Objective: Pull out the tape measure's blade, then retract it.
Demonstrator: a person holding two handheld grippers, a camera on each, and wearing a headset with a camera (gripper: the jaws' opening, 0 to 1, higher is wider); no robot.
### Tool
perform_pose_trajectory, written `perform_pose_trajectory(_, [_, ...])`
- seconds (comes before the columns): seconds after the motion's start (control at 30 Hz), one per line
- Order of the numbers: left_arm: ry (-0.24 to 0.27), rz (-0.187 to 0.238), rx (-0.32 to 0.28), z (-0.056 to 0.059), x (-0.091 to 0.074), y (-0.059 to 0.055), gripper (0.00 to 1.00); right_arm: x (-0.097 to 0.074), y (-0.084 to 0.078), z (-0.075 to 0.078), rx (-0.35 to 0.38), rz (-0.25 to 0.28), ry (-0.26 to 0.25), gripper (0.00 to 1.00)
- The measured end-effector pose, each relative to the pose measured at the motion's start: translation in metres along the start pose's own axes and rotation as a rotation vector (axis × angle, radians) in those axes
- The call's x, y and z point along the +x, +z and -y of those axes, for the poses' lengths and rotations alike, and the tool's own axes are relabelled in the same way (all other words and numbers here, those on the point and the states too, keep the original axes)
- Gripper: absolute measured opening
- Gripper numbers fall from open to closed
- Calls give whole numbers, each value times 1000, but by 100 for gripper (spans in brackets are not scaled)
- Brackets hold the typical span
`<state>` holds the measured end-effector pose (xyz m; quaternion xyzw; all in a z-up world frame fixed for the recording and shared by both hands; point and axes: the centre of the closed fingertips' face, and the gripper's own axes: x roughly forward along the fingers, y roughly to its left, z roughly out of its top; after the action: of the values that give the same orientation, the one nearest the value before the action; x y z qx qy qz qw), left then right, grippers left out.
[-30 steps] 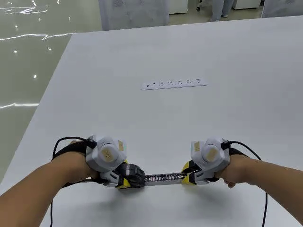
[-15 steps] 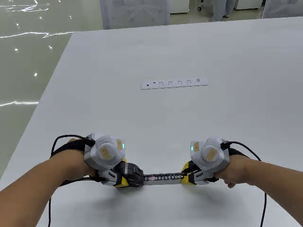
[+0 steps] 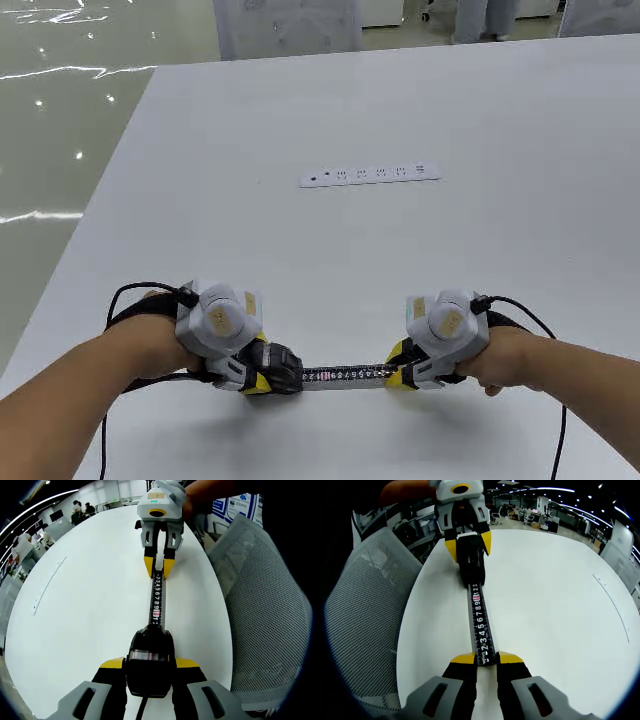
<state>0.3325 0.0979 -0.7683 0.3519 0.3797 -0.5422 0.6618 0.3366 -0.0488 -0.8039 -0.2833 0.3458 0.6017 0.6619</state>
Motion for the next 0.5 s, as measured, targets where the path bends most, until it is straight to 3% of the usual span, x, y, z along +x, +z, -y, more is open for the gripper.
perform_pose_trajectory(0.5, [8,2,-14,0,1,1,31,-6,-7,1,-7,-6,-8,9])
